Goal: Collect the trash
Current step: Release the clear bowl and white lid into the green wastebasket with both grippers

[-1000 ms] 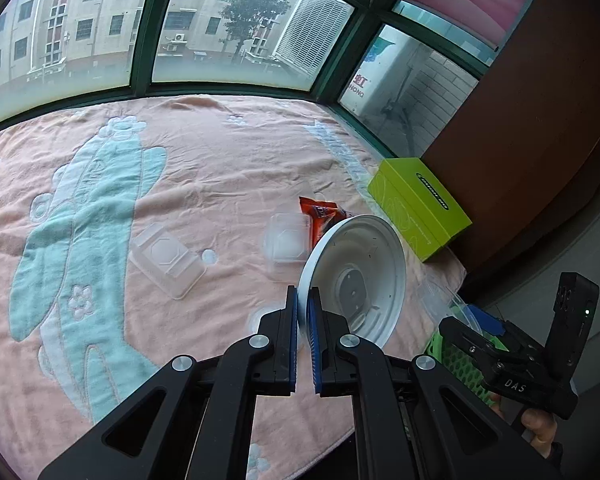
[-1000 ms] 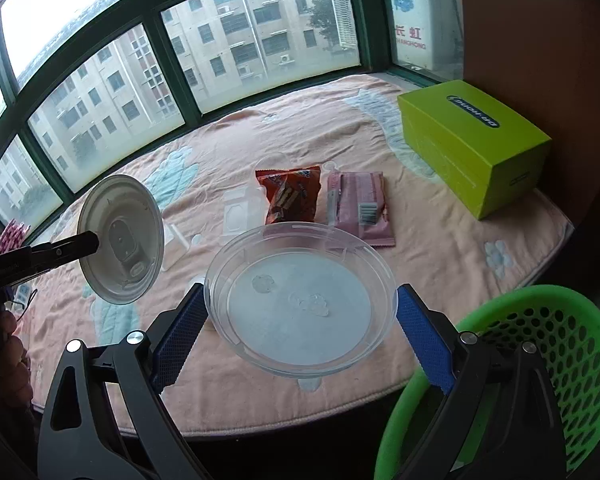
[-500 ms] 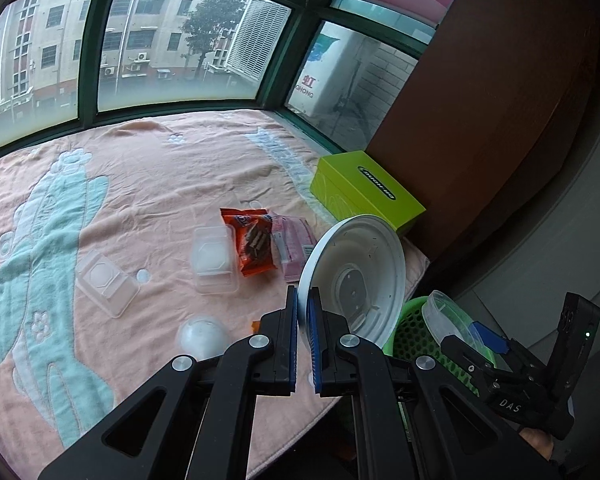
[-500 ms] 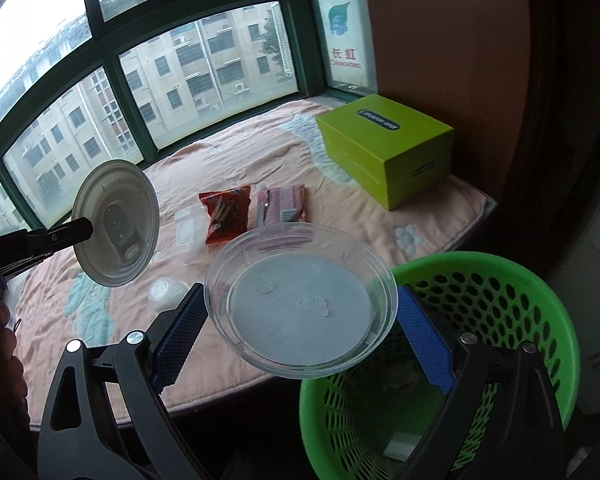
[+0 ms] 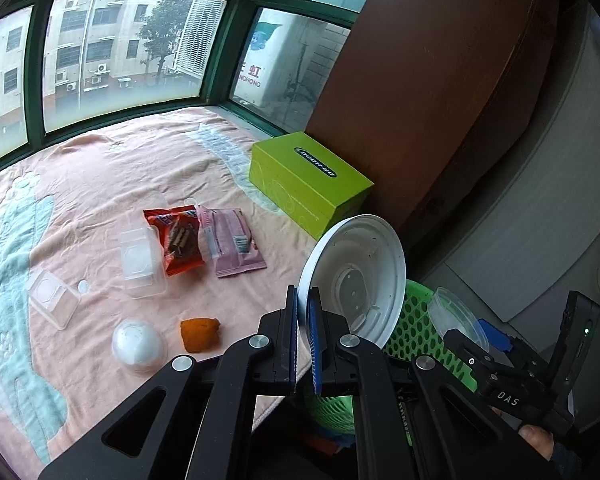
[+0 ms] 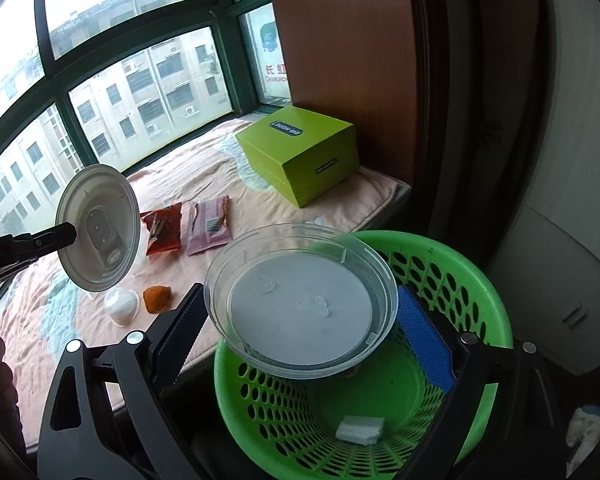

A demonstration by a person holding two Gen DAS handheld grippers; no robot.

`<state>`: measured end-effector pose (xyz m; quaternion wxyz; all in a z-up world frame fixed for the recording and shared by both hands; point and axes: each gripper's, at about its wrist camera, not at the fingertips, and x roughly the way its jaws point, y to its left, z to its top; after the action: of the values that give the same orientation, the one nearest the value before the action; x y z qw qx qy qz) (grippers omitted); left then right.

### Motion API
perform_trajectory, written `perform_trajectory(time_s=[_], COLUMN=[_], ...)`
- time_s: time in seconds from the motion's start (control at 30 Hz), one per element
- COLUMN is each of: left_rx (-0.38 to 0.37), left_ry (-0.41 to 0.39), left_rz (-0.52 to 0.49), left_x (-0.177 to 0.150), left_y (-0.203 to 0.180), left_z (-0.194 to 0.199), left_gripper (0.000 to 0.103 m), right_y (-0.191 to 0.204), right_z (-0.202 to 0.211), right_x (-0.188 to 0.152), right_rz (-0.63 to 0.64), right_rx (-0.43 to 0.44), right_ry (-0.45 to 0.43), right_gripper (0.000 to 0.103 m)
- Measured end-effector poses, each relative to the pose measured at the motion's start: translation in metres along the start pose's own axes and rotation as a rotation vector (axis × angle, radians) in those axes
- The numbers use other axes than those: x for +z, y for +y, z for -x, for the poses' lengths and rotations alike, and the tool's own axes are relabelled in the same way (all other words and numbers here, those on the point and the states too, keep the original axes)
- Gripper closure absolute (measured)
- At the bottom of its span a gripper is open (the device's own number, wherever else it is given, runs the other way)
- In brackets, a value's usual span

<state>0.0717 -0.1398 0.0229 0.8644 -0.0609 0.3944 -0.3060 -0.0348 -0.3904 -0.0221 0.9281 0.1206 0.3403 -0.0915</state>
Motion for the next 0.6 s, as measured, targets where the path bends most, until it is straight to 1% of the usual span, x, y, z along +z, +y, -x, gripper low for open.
perform_trajectory(time_s=[0.2,0.37,0.6], left_rx=[-0.026,-0.040,-0.055], left_ry=[0.020,0.033,0.062], left_rz=[-0.033,-0.057,-0.085], left_x=[-0.003,-0.004,-0.008], left_y=[-0.020,-0.034,-0.051], left_z=[-0.010,-0.016,-0.027], left_gripper=[0.097,0.097,0.097], right_y=[-0.012,-0.020,-0.029], right_z=[0.007,0.009,0.011], right_x=[-0.008,-0.013,-0.016], right_rz=[-0.009,-0.012,-0.038], right_rx=[-0.061,-0.082,-0.085], right_ry=[-0.005,-0.004,0.002], right_gripper=[0.011,0.011,0.010])
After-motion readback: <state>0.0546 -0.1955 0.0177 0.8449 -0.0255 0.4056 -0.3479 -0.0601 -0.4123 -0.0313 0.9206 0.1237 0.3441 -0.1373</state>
